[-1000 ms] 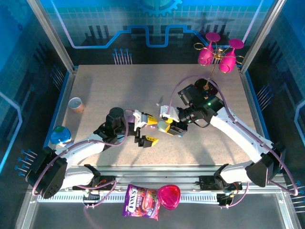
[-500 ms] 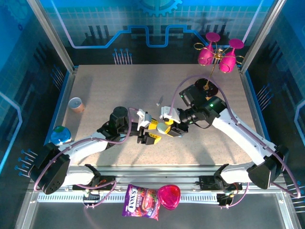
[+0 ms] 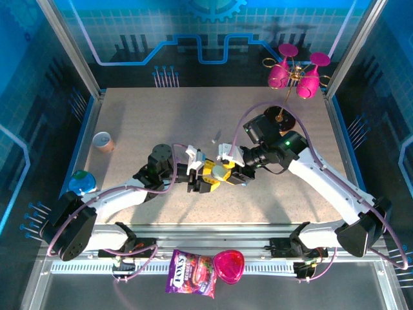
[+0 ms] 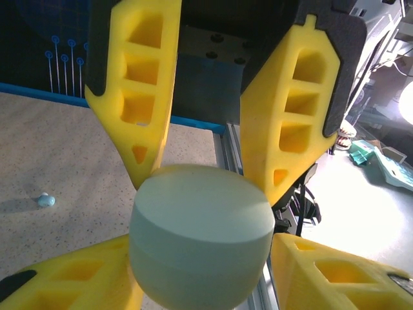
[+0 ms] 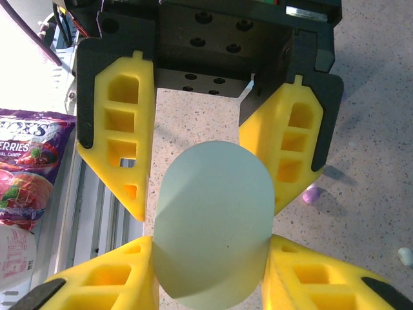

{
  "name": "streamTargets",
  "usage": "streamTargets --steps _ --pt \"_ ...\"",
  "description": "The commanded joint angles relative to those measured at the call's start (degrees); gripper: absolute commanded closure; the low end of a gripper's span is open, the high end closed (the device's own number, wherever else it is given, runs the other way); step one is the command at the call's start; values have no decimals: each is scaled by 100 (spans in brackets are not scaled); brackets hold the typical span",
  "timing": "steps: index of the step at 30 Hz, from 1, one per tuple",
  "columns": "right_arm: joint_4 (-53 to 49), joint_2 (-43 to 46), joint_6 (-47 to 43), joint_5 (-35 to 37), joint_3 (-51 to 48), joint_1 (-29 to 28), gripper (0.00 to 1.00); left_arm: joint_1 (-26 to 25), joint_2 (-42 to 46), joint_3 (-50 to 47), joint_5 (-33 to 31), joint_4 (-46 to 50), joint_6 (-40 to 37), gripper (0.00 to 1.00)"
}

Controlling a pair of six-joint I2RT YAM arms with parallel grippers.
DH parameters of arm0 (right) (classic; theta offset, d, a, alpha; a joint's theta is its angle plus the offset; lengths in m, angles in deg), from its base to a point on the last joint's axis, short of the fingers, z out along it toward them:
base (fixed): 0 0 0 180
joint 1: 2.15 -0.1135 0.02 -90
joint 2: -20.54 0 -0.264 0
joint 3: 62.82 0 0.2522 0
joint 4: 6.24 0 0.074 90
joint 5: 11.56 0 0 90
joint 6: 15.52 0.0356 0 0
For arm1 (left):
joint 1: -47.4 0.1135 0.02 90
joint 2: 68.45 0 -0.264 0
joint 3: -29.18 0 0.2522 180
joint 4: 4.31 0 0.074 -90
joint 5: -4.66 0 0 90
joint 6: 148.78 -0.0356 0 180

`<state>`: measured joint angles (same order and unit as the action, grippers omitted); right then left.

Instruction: Insert wireless bluetooth earbuds into charging case

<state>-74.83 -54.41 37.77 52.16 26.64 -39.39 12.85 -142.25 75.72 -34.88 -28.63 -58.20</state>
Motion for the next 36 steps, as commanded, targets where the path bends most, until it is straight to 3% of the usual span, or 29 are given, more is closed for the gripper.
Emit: streamTargets --steps 1,16,19,27,36 --pt "-6 91 -21 -180 -73 -71 62 -72 -82 185 151 -223 110 49" --pt "-6 69 -13 -97 -93 -69 61 -134 -119 164 179 -318 96 75" --pt "125 138 50 27 -138 -63 47 -134 -93 102 199 -331 1 77" --pt "552 339 347 457 -230 41 30 -138 4 62 385 -37 -237 78" --pt "994 687 525 837 -426 163 25 -135 74 -25 375 210 -584 78"
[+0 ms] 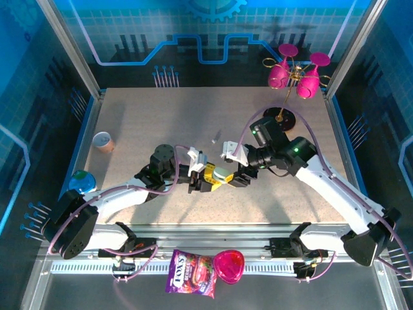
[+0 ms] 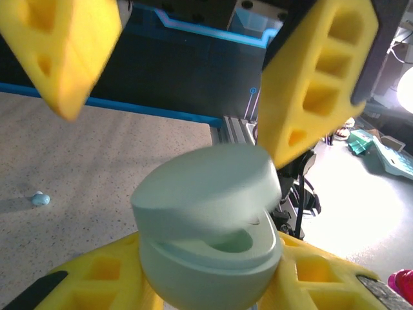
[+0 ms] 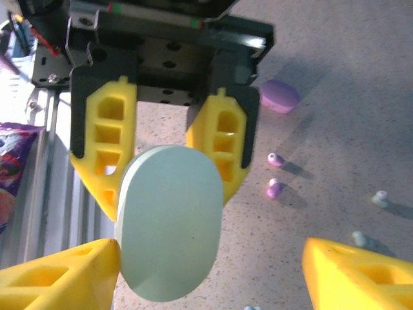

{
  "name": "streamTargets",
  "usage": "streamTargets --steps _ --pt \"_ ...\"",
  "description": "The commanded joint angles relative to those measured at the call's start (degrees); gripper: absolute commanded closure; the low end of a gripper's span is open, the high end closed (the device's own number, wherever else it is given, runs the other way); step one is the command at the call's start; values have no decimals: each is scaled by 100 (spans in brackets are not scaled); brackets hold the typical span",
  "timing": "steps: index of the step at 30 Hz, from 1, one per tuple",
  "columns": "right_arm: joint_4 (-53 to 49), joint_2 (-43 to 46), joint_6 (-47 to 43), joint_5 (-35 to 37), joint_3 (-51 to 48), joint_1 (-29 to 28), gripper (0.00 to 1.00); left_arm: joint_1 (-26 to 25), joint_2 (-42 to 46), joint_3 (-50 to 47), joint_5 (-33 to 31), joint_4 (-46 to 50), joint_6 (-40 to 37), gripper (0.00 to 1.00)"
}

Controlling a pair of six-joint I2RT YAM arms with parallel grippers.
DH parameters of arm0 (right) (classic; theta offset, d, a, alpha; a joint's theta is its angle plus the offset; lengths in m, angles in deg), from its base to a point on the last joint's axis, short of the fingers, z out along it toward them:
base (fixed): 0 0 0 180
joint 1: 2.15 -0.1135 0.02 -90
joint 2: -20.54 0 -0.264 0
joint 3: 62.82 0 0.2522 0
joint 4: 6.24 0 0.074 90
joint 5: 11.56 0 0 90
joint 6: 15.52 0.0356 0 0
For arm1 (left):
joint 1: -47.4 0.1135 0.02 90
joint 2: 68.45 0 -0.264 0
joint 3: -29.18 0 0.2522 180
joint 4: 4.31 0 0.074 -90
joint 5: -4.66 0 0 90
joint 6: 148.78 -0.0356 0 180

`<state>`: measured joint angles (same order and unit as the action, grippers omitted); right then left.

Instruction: Insert wireless bluetooth earbuds into charging case

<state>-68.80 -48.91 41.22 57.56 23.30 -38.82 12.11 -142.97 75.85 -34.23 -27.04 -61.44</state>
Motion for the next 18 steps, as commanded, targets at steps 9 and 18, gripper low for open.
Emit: streamTargets --steps 9,18 --pt "1042 541 510 62 -379 219 0 -38 173 -166 215 -156 -222 78" --pt "1997 783 2302 -256 -625 757 0 185 280 -444 -93 -778 268 77"
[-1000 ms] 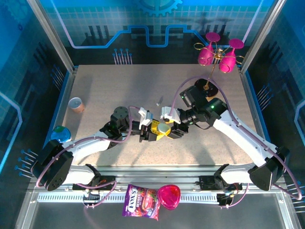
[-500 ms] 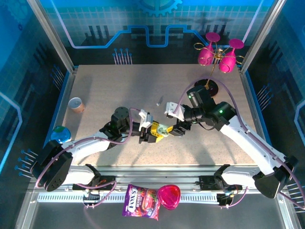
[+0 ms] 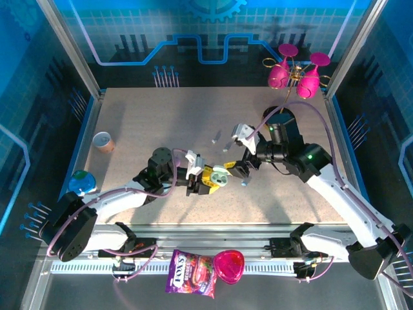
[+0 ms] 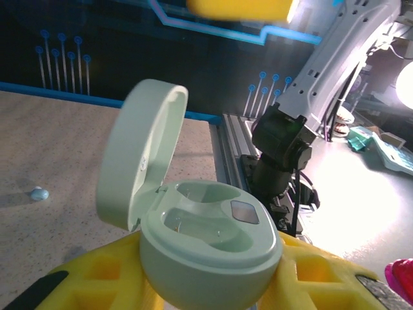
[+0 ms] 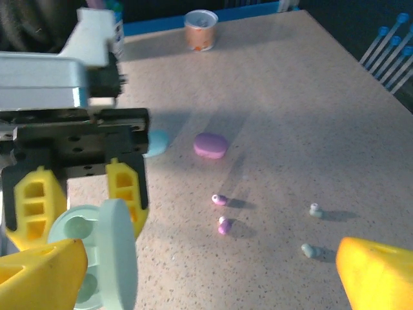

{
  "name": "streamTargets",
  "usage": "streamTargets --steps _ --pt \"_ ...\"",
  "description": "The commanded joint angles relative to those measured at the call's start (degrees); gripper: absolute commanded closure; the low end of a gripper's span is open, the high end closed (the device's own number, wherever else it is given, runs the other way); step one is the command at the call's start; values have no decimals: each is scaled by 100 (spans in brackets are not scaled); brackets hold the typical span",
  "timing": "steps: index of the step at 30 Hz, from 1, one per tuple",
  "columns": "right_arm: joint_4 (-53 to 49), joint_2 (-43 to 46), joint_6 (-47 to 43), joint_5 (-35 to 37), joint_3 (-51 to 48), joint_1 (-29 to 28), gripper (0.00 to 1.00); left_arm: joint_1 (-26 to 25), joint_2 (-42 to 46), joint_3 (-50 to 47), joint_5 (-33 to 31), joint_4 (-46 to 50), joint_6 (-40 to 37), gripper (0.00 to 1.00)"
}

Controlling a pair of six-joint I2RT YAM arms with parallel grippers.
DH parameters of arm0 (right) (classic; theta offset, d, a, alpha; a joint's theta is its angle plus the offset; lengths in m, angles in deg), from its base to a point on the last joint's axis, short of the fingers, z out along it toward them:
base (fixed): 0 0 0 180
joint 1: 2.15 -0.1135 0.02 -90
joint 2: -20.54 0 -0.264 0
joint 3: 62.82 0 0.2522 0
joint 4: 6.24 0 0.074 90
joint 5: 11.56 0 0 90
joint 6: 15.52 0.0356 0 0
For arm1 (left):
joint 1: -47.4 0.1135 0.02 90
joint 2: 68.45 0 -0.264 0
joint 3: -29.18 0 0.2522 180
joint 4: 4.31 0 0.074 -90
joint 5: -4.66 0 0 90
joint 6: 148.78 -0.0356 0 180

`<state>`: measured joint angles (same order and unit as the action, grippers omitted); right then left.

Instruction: Insert wireless bluetooth earbuds into charging case

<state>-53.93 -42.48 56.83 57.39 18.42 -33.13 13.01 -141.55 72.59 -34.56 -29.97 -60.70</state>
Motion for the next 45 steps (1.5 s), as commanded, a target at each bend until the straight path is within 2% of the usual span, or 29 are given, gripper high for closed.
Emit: streamTargets --steps 1,3,6,8,13,16,20,22,25,28,30,34,37,40,45 --pt "507 163 732 -276 -149 227 0 130 145 -141 -71 -560 257 77" --pt "493 189 644 -346 -139 255 0 171 155 -178 -232 -666 406 77" --pt "417 203 433 -954 -206 242 0 222 158 -196 -365 -710 445 78" --pt "357 190 260 -1063 -298 160 0 234 148 -187 -393 -769 468 77" --pt "317 -21 191 -756 -325 -39 1 245 155 -161 -270 -962 585 77" --pt "360 -280 327 -308 -233 -161 3 244 228 -169 -165 -991 582 77" --pt "399 -500 533 348 -131 -116 3 240 352 -204 -159 -952 525 77" --pt "394 -488 552 366 -113 -66 3 240 396 -220 -212 -908 516 77" --pt "463 -285 540 -35 -216 -45 2 240 428 -274 -461 -907 508 77" --pt "673 -16 530 -602 -451 -10 0 241 445 -366 -1053 -994 516 77" --pt "961 132 738 -800 -623 107 0 270 452 -484 -1423 -1213 517 76" --pt "1860 188 1989 -1094 -956 688 2 377 557 -788 -1982 -1807 609 77" --pt "2338 -49 2840 -795 -1098 988 5 404 773 -921 -2123 -1762 522 78" --pt "2461 -476 3330 -361 -1080 1033 7 410 1025 -960 -2140 -1513 431 78" --pt "2093 -1541 4009 548 -791 1044 12 402 1451 -1020 -2131 -1196 366 78"
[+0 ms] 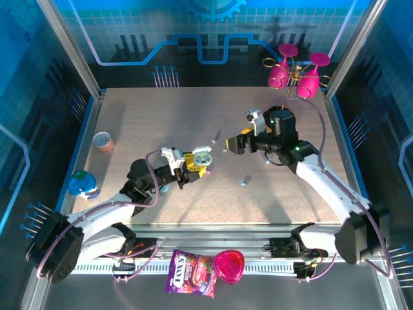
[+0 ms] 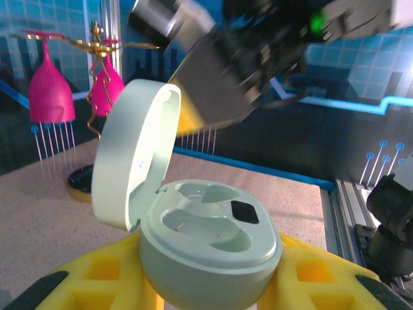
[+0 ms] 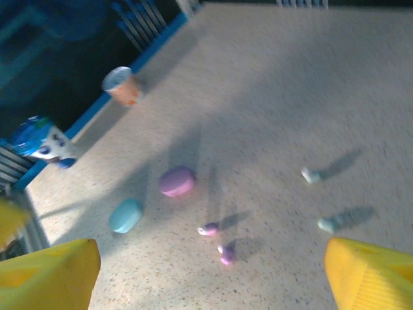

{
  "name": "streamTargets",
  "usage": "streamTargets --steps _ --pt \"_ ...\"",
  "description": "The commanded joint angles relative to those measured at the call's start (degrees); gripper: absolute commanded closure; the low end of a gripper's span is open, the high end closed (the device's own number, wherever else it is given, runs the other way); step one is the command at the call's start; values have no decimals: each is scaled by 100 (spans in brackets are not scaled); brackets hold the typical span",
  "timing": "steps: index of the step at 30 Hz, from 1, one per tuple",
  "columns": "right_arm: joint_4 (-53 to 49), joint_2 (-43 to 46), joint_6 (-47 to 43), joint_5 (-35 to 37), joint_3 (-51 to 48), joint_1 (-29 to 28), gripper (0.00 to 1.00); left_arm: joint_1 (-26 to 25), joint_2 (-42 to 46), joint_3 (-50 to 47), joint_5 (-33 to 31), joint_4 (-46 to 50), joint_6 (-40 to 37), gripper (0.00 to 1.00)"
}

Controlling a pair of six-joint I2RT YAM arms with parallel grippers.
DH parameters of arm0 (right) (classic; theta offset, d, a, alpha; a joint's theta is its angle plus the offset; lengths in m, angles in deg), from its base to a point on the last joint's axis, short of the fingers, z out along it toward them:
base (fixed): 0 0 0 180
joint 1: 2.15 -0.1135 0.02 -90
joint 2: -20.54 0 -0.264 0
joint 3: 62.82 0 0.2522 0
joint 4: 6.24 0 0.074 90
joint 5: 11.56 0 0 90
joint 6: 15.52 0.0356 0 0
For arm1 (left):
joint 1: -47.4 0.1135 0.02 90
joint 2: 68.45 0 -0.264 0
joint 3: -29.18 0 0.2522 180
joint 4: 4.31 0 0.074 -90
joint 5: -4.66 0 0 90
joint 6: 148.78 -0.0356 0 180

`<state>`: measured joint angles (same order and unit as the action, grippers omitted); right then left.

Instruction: Insert wireless bluetooth earbuds into charging case

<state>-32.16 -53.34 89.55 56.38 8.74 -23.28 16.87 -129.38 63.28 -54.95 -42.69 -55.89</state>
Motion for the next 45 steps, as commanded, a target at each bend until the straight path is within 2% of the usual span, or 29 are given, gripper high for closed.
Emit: streamTargets --steps 1,3,8,13,16,26,32,37,45 --pt "-85 -703 842 723 237 65 13 15 300 -99 -78 119 -123 77" --pt "-2 -1188 973 786 366 57 19 12 411 -100 -65 266 -148 78" --pt "145 -2370 1186 959 779 56 42 3 556 -107 -38 461 -194 78" --pt "29 -3152 1177 990 1205 49 51 -2 565 -127 -30 506 -208 77" --pt "-178 -3445 956 968 1484 2 52 -6 497 -122 -4 498 -219 77" --pt "-1717 -4548 -593 1131 2962 -307 52 -4 305 -100 86 301 -115 78" --pt "-2135 -5060 -1035 934 3527 -392 51 -6 284 -82 130 301 -105 78" --pt "-2335 -5226 -1262 767 3665 -392 49 -6 256 -69 151 328 -111 78" --pt "-2328 -4901 -1312 743 3283 -397 51 -5 249 -74 172 305 -83 78"
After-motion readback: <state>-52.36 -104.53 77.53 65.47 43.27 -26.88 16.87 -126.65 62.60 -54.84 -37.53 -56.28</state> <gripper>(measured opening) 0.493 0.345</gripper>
